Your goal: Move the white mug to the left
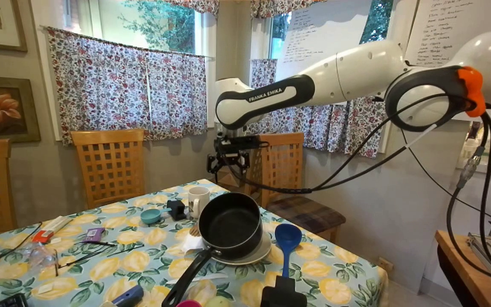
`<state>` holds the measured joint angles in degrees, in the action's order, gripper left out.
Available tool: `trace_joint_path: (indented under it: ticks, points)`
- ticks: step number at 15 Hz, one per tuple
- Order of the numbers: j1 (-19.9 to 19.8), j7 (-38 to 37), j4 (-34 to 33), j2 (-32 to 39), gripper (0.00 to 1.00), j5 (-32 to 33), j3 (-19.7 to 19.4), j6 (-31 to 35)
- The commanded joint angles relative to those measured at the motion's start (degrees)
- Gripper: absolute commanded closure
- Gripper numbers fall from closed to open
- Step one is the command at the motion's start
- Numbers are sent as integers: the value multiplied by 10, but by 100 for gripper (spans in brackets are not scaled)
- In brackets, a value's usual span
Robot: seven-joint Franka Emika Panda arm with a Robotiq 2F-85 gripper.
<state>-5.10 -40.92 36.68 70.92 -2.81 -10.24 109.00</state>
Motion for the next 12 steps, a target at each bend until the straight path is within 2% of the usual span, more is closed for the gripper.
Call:
trace_joint_path:
  ticks: [1,7,9,12]
  points:
    - [1,-5,-11,11,0,6,-1,-15]
    - [-1,-7,-34,26,0,9,-3,-42]
    - [-2,90,-37,34,0,22,3,-30]
    - [-5,186,-40,39,0,27,-1,-31]
